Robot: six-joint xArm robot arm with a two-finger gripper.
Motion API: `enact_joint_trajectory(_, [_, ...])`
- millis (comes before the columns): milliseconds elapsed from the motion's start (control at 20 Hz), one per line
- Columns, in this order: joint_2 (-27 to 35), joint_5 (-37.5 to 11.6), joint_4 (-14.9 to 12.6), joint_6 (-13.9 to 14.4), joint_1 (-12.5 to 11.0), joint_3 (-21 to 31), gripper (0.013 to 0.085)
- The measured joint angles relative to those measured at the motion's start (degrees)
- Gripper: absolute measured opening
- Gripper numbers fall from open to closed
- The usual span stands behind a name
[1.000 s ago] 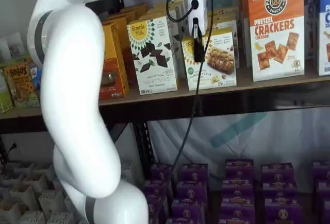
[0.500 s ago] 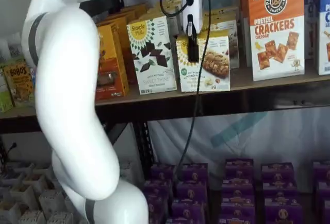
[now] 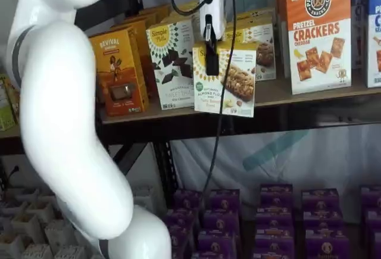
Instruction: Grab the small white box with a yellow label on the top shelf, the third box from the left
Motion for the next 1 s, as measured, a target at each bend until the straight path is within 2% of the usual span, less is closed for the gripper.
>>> enact_joint_trajectory(500, [-8.18,2.45,-2.37,-0.14,0.24,6.65,0.0370])
enact_joint_trajectory(1000, [-13.01,3.50,-2.25,-0.57,-0.32,10.83,0.0370])
